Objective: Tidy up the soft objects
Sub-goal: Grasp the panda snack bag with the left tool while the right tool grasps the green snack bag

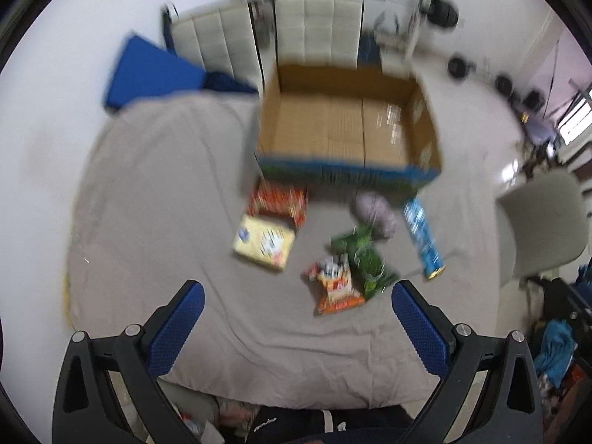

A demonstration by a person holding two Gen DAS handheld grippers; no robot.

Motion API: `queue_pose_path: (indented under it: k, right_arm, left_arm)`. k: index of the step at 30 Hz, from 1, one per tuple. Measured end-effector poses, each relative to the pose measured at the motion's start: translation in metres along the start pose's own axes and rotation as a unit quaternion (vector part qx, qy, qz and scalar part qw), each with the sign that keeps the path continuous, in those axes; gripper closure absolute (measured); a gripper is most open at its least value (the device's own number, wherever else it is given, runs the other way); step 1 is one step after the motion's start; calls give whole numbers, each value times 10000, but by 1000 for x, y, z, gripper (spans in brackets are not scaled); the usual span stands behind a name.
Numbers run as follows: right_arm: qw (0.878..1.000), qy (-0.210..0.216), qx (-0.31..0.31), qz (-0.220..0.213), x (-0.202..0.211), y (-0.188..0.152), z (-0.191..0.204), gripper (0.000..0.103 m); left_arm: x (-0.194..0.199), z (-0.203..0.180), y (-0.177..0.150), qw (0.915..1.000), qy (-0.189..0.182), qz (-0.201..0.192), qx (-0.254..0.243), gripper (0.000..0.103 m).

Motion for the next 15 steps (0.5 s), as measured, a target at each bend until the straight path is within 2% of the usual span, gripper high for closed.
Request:
queue_pose_path:
  k: [1,3,5,9,12,13,14,15]
  right_arm:
    - [9999,-13,58,133,-19,-6,0,0]
    - [9992,-41,190,337,-58,-20,-3,0]
    - [9977,-79,360,574,-95,-37,-4,0]
    - [9930,-47,531,1056,-163,-71,-10,1]
    - [9906,117,550,1247,-195,-86,-9,1]
    - [9898,197,560,1294,-202,-89,-6,1]
    - [9888,281,582,1349,-209,-91,-3,1]
    - [9879,360,612,1382,-214,-93,1,1]
  left_arm:
    - [-24,-4,-7,9999,5,172,-15,0]
    - [-74,-11,-24,9980,35,638,-1,7]
    - [-125,-23,-45,9929,-89,1183,107,20]
    - [-190,-42,-71,9829,-127,1833,116,20]
    - [-224,-50,-84,9780,-13,2087,65,20]
    - [-230,-52,-88,9771,64,2129,13,24]
    - [-238,-54,-93,9751,154,2213,-59,38]
    - [-243,-54,-97,9732,185,2290,-64,43]
Point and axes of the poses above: each gripper's, at about its wrist camera, not at the fingertips, and x roughly against the way its jaws point, z to its left, y to its top, the point moved 5 cm from there along -x, roughly the way its jaws point, and after that the axes turned 12 degrees about -z, right-handed, at the moved point
